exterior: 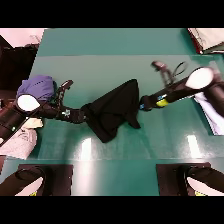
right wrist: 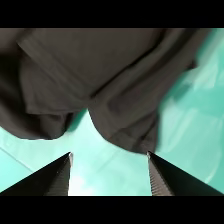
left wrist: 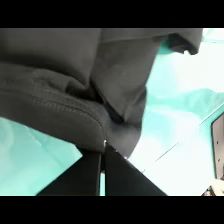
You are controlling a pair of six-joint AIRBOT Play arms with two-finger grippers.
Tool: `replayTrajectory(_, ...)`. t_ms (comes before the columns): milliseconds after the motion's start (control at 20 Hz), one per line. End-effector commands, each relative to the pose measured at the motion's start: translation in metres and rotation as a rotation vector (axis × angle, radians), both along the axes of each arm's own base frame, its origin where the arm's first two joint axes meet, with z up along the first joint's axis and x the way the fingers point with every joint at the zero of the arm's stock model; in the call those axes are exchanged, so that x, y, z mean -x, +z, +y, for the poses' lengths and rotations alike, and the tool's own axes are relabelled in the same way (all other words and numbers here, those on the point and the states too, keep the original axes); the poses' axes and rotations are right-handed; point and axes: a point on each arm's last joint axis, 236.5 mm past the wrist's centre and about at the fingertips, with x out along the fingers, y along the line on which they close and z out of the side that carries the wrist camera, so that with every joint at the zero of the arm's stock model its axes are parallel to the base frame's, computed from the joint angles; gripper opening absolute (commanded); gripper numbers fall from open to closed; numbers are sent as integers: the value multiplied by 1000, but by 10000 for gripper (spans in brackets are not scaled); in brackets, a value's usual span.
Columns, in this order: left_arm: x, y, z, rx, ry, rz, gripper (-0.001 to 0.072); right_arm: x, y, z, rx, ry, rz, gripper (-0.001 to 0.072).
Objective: Fold the shirts.
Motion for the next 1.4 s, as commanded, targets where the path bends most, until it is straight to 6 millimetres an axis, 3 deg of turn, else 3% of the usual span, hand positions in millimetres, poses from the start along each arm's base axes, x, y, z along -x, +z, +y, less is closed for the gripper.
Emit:
replayTrajectory(0, -6, 10, 8, -23, -10, -23, 29, -1, -47, 42, -22, -25, 40, 534)
replayTrajectory(100, -4, 10, 8, -25, -15, -19, 29, -10, -51, 67, -66, -24, 51, 534)
replayTrajectory(200, -4, 9, 9, -29, -17, -18, 29, -19, -55, 80, -60, -5, 47, 529)
replayTrajectory(450, -5, 7, 12, -45, -18, -24, 29, -29, -79, 90, -34, -5, 124, 523)
replayTrajectory(500, -5, 7, 12, -46, -19, -23, 29, -31, -82, 91, -32, -7, 127, 443)
replayTrajectory(550, -4, 6, 12, -47, -21, -22, 29, -34, -83, 92, -29, -4, 125, 265)
replayTrajectory(600, -4, 6, 12, -47, -22, -21, 29, -35, -82, 91, -23, 17, 105, 42)
replayTrajectory(700, -8, 12, 18, -56, -20, -27, 29, -44, -67, 76, 15, 48, 39, 23)
replayTrajectory(850, -35, 56, 53, -101, 16, -107, 28, -64, -15, 9, 166, 43, -96, 22)
replayTrajectory(950, -56, 103, 81, -136, 61, -203, 29, -73, 38, -54, 272, -29, -184, 22)
replayTrajectory(1050, -70, 157, 102, -146, 110, -316, 29, -76, 92, -103, 288, -144, -267, 22)
replayTrajectory(1200, -75, 231, 114, -156, 139, -487, 30, -70, 167, -153, 251, -302, -428, 22)
replayTrajectory(1350, -62, 303, 109, -142, 131, -658, 29, -47, 230, -176, 226, -388, -582, 22)
